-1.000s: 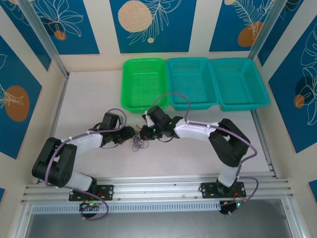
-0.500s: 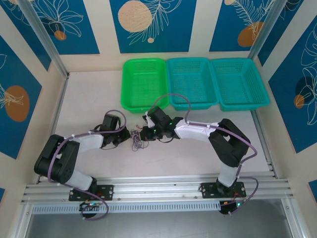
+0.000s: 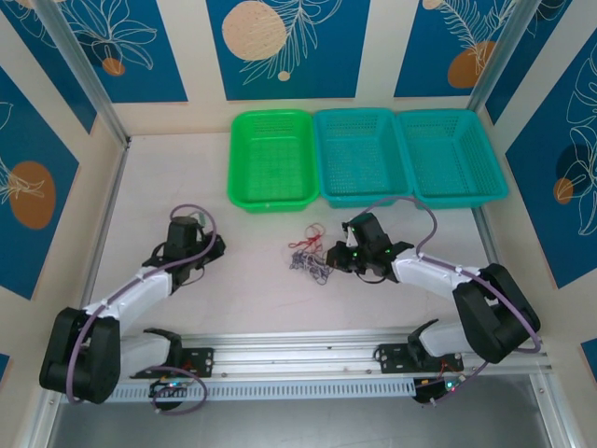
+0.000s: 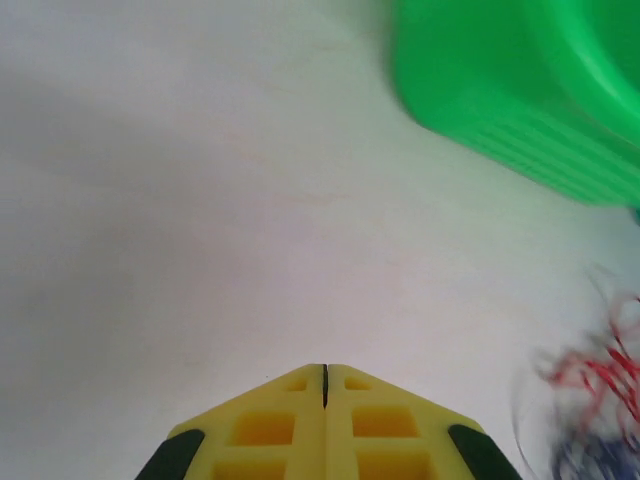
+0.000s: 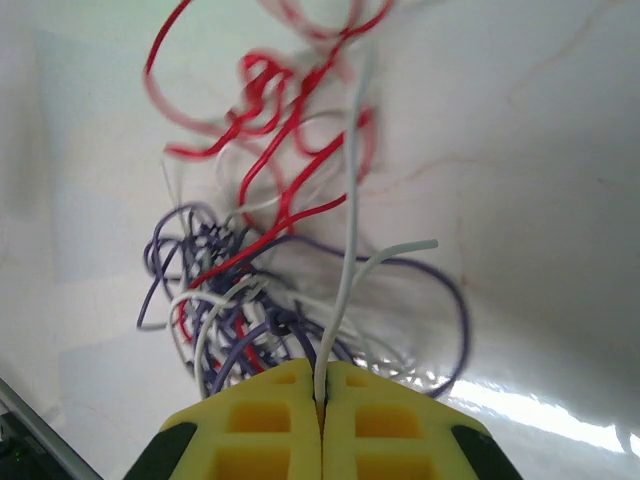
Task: Untangle the cables
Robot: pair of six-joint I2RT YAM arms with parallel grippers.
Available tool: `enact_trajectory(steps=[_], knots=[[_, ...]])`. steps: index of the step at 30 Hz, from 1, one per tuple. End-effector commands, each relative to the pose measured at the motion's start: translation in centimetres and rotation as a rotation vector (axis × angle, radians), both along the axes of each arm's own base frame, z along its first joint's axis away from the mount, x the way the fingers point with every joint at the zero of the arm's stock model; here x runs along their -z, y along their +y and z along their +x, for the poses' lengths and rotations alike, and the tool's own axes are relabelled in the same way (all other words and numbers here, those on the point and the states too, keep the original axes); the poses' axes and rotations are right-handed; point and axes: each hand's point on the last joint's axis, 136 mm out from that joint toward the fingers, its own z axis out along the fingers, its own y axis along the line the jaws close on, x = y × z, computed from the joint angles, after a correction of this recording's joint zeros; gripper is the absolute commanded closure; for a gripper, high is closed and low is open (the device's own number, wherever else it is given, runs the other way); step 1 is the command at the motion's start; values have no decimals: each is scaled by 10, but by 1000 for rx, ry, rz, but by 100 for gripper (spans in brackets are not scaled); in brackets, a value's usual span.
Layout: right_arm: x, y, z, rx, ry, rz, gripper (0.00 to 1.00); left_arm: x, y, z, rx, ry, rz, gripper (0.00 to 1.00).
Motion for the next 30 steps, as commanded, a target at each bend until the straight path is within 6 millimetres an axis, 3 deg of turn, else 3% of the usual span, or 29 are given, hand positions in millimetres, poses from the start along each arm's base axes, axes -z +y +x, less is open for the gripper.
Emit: enact_trajectory(steps=[1, 3, 5, 8, 15, 23, 28, 30], knots=[[-7, 6, -5, -61, -4, 3, 100, -49, -83, -19, 434, -213, -202, 73], [-6, 3, -2, -48, 0, -10, 100, -51, -114, -36, 576, -247, -86, 60], [-7, 3, -1, -43, -3, -2, 100, -43, -132, -46, 653, -267, 35, 51], [-9, 3, 0, -41, -5, 8, 100, -24, -130, -35, 615, -238, 121, 47], [-11, 5, -1, -46, 0, 19, 100, -8, -173, -33, 882, -332, 113, 50], [-10, 7, -2, -48, 8, 25, 100, 4, -199, -25, 941, -337, 46, 46], [-12, 9, -1, -46, 8, 32, 100, 31, -197, -11, 900, -260, 113, 60], [-14, 8, 0, -45, 2, 31, 100, 37, -195, -12, 897, -242, 118, 79]])
